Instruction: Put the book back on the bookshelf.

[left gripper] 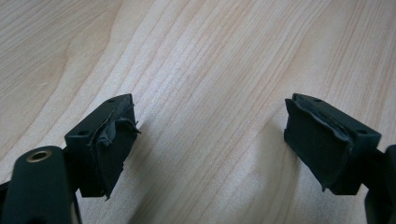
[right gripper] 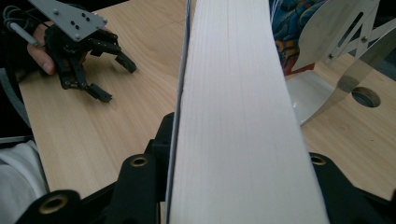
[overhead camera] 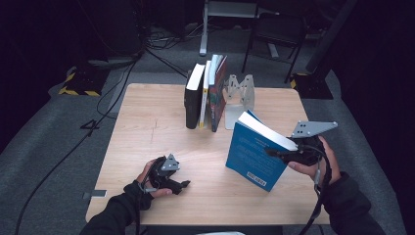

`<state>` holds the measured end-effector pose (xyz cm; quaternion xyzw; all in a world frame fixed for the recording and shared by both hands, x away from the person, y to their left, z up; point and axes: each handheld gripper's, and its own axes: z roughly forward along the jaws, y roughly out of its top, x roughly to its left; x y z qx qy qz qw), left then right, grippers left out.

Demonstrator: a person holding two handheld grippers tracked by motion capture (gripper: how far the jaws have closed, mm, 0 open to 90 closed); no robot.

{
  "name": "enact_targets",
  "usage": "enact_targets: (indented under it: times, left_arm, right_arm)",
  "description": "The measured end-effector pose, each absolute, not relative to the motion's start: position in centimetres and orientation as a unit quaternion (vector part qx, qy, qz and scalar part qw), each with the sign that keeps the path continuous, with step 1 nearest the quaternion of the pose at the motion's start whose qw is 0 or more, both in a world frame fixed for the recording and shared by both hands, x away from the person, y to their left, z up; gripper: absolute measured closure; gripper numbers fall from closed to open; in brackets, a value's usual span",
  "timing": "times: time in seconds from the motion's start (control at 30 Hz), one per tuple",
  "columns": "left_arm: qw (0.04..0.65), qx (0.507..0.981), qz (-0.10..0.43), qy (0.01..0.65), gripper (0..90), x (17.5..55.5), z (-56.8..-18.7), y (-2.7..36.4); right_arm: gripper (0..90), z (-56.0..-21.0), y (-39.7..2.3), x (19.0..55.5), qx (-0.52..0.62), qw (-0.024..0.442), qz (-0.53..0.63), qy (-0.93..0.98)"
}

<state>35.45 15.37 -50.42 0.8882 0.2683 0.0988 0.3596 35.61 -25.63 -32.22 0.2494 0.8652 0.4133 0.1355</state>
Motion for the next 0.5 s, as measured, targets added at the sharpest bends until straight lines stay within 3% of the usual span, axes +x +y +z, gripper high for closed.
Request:
enact_targets:
  times: [0.3,0.5]
  left_arm:
    - [0.36,0.888,0.099,0.268,16.9,35.47,-50.42,15.34]
    - [0.36,0.888,0.099,0.268,16.9,35.47,-50.42,15.34]
  right_arm:
    - [57.3,-31.67,-25.22,35.91,0.25,0.109,0.414,0.869]
    - [60.3,-31.47,-24.93,35.84,0.251,0.125,0.405,0.87]
